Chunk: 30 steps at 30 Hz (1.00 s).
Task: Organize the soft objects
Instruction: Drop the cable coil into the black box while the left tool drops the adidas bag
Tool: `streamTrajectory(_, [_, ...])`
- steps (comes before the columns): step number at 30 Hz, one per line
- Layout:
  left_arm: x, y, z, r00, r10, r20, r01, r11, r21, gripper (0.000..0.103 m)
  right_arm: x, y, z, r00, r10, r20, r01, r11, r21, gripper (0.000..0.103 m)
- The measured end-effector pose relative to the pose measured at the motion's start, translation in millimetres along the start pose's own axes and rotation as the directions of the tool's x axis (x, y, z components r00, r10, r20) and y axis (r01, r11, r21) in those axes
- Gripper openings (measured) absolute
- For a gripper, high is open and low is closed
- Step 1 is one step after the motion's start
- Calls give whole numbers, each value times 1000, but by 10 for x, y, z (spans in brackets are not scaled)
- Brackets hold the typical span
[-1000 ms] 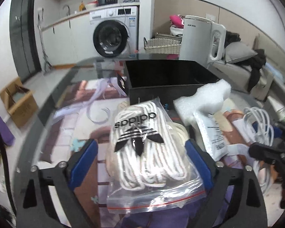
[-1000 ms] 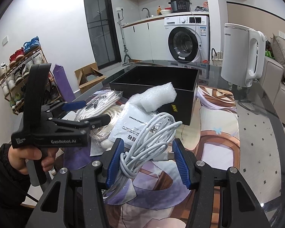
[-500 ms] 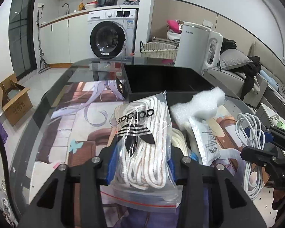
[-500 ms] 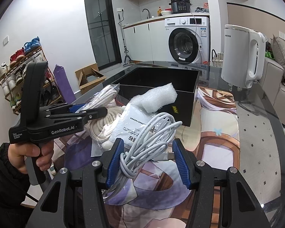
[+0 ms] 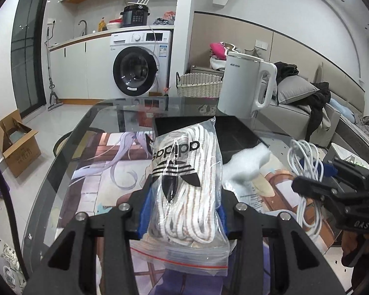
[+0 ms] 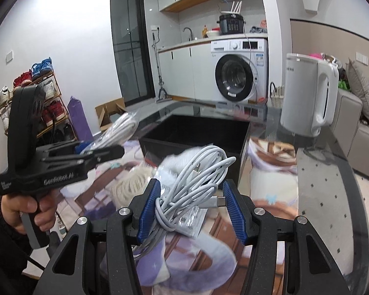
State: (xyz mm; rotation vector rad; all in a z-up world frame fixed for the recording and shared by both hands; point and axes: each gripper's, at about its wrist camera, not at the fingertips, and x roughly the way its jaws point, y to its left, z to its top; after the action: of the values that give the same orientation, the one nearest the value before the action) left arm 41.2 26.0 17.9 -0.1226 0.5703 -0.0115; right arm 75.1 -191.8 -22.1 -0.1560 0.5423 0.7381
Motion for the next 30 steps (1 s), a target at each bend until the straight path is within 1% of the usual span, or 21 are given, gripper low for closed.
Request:
streamTrajectory(9, [27, -69, 240, 999, -3, 33, 3, 1000, 22, 41, 65, -95, 373, 996, -7, 87, 6, 1000, 5, 54])
streamTrajectory(17, [196, -24, 438, 999, 3, 41, -3, 1000, 8, 41, 217, -171, 674, 991, -18, 132, 18, 1000, -3, 54])
streamTrajectory(25, [501, 33, 562, 999, 13, 39, -13, 1000, -8, 41, 559, -269, 880, 984, -86, 157, 84, 996, 21, 53])
streamTrajectory(30, [677, 14, 641, 999, 17, 34, -17, 1000, 7, 41, 786, -251, 957, 981, -127, 148, 127, 992, 9, 54])
